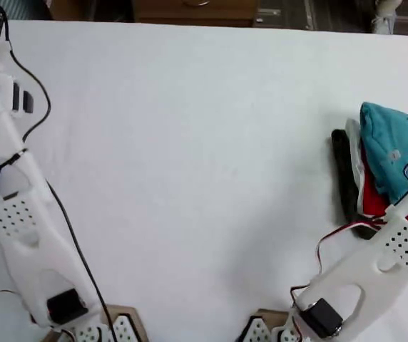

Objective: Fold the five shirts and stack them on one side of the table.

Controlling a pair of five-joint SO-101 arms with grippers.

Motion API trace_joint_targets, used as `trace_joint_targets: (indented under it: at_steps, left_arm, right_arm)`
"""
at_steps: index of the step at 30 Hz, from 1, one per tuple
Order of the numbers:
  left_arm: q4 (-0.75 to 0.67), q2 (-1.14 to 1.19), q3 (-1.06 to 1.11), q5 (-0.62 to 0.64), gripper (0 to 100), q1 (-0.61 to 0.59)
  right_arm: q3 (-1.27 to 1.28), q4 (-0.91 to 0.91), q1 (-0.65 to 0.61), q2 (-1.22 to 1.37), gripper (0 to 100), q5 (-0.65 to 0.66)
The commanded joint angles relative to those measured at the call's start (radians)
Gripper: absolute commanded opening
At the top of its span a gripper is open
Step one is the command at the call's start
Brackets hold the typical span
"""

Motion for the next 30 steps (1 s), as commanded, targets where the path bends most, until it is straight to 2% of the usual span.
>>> trace_joint_targets:
  at_steps: [1,4,10,15,22,30]
  left_arm:
    - [0.011,-0.020,-0.041,-0.003,20,0.032]
    - [0.011,-0.020,-0.041,-0.003,20,0.038]
    - [0.012,-0.020,-0.041,-0.003,20,0.038]
    - [0.012,-0.020,-0.041,-0.003,20,0.038]
    - [0.012,-0.020,-0.041,-0.006,20,0.038]
    - [0.011,-0.012,-0.038,-0.003,20,0.043]
  right_arm:
    - [-0.028,0.007,0.002,-0.153,2.0,-0.083]
    - [0.094,0.008,0.001,-0.262,2.0,-0.126]
    - [0.649,0.004,-0.008,-0.542,2.0,-0.153]
    - [0.971,-0.065,-0.005,-0.616,2.0,-0.153]
    - [1.223,-0.197,-0.030,-0.625,2.0,-0.149]
    - [1.300,-0.183,-0.104,-0.676,2.0,-0.157]
